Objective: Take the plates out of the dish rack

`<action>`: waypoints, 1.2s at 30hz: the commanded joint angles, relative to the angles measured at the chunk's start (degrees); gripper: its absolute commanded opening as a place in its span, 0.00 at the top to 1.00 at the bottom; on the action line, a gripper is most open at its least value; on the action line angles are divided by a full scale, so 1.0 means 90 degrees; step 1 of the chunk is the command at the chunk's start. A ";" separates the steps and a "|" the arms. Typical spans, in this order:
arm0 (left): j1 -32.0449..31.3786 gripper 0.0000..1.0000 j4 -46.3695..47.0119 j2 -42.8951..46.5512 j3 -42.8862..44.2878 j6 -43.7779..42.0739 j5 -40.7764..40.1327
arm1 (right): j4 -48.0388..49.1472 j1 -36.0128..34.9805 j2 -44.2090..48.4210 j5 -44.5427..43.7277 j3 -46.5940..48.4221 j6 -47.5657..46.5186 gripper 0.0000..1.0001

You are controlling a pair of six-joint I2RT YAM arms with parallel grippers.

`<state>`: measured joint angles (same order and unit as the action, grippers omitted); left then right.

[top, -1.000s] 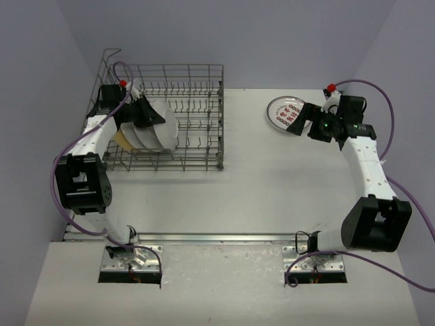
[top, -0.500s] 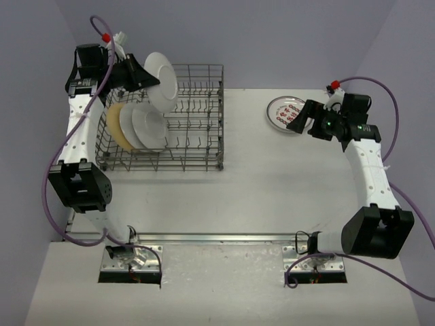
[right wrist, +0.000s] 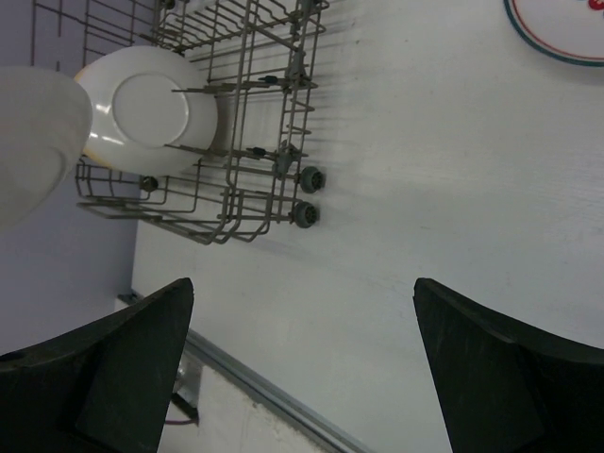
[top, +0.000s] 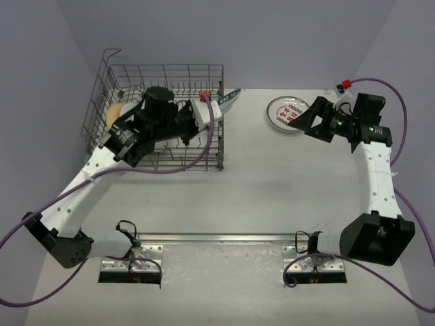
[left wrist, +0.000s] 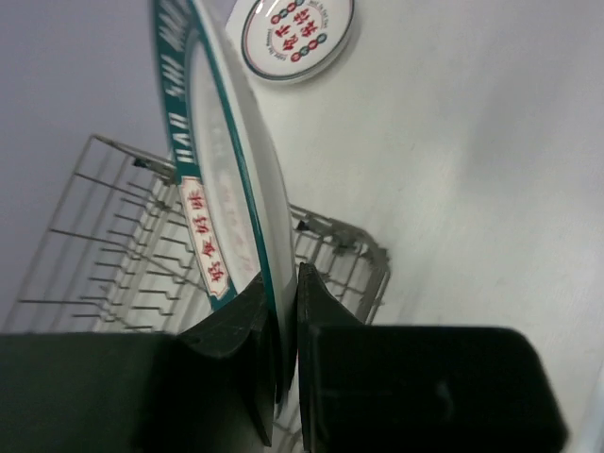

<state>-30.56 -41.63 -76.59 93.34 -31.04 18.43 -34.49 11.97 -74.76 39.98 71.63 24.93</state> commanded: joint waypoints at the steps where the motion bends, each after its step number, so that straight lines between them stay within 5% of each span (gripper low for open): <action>1: -0.1088 1.00 0.1104 0.1208 -0.1691 -0.3107 -0.2501 | -0.0020 0.0106 -0.0107 0.1284 0.0238 0.0430 0.01; 5: -0.2245 1.00 0.2458 0.2263 -0.3771 -0.5437 -0.3985 | 0.0120 0.0104 -0.0179 0.1680 0.0059 0.0787 0.01; 8: -0.2751 1.00 0.3093 0.2727 -0.4835 -0.6701 -0.4126 | 0.0428 -0.0003 -0.0181 0.1915 -0.0263 0.1027 0.01; 25: -0.3596 1.00 0.3766 0.2574 -0.5371 -0.7500 -0.3777 | 0.0101 -0.2047 -0.0512 0.0779 -0.0158 -0.0211 0.07; 28: -0.3642 1.00 0.3766 0.2512 -0.5374 -0.7438 -0.3741 | 0.0127 -0.2300 -0.0508 0.0751 -0.0163 -0.0392 0.13; 36: -0.3693 1.00 0.3796 0.2391 -0.5295 -0.7172 -0.3650 | 0.0175 -0.2545 -0.0615 0.0640 -0.0331 -0.0765 0.54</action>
<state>-63.05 -13.95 -55.49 44.14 -96.65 -15.22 -34.39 -10.34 -79.84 46.42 67.64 21.44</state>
